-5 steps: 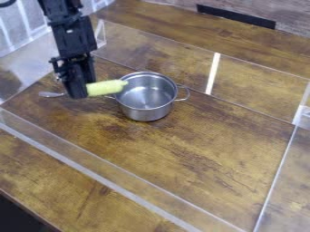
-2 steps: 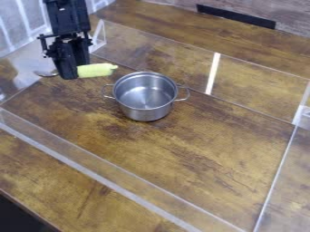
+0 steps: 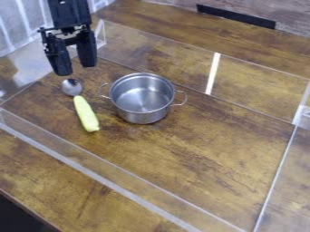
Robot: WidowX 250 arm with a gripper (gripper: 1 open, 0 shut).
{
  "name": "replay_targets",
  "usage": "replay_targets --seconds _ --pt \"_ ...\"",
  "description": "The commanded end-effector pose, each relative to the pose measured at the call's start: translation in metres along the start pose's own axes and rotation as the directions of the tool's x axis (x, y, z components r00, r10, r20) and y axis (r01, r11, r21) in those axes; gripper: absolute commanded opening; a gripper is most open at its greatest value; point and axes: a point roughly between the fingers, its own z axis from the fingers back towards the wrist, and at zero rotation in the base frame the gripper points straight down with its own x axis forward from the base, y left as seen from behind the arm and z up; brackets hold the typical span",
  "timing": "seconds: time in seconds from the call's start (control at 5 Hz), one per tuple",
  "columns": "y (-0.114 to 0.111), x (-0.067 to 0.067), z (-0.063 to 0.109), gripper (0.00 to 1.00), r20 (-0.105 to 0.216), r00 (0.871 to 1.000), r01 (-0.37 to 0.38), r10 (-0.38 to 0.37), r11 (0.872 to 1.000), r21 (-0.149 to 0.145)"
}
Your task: Move the green spoon to the left
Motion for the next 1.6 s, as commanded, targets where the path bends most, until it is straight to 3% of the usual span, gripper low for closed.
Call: replay_targets --seconds 0.0,0.2,0.4,0.6,1.2,1.4 --pt "0.002 0.014 0.005 1.0 -0.012 1.0 0.025 -0.025 0.998 0.05" --pt "0.001 0.021 -0.011 1.0 -0.005 1.0 0.008 -0.008 0.999 0.045" --pt "0.007 0.017 -0.033 1.0 -0.003 1.0 0.006 -0.006 1.0 0.029" --pt "0.014 0.014 -0.046 0.0 -0.001 1.0 0.006 -0.006 1.0 0.023" --pt "0.033 0.012 -0.037 0.0 0.018 1.0 0.012 -0.013 1.0 0.026" --pt "0.043 0.003 -0.034 0.0 0.019 0.999 0.035 -0.035 0.999 0.018"
